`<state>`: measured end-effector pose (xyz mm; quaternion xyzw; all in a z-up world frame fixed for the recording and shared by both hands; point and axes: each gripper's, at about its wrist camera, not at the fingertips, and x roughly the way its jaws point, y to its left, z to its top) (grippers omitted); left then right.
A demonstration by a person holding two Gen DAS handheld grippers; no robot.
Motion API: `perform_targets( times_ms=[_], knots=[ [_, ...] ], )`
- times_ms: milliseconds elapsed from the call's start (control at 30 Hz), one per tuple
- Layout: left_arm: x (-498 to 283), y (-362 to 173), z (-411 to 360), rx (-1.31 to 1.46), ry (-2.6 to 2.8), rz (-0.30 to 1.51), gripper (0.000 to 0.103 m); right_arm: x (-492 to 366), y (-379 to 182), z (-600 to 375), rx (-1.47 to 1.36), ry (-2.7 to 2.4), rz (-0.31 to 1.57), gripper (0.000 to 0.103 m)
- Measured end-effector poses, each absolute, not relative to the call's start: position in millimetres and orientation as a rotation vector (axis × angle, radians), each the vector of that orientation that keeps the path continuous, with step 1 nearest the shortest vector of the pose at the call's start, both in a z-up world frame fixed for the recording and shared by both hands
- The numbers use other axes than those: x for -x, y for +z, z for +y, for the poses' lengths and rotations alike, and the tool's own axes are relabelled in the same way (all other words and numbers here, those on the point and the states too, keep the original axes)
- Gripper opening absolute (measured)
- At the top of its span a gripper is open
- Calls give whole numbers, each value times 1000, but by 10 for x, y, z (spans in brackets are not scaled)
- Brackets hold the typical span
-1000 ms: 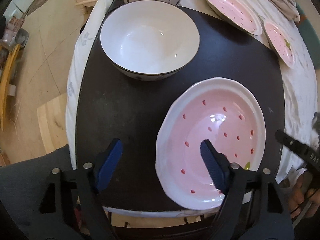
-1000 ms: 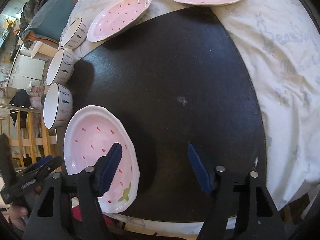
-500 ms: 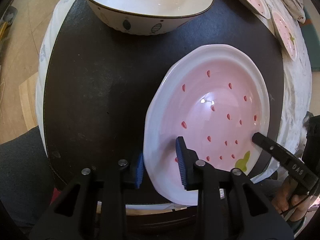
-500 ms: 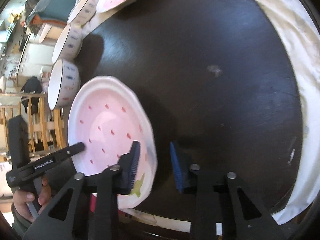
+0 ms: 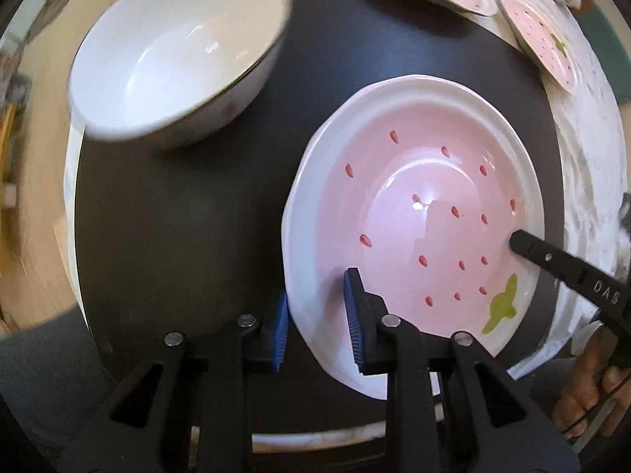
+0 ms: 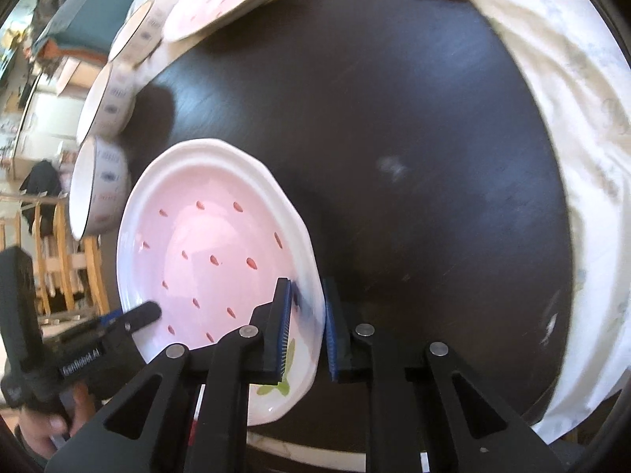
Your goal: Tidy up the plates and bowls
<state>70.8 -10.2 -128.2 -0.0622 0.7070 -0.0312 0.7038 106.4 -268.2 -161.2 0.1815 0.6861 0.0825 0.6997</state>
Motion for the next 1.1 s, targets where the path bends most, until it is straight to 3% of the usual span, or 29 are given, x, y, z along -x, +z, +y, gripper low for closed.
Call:
perform_targets(
  times_ms=[533,1100],
  knots=[
    [-1385,-1228,-175,-12,-9,1503,23,-1511,-1603,-2843,-405,132,1460,18],
    [-1192,-1203,-483,-80,-8,1470,23,-1447,-1621,-2829,-422,170,1476,18]
  ],
)
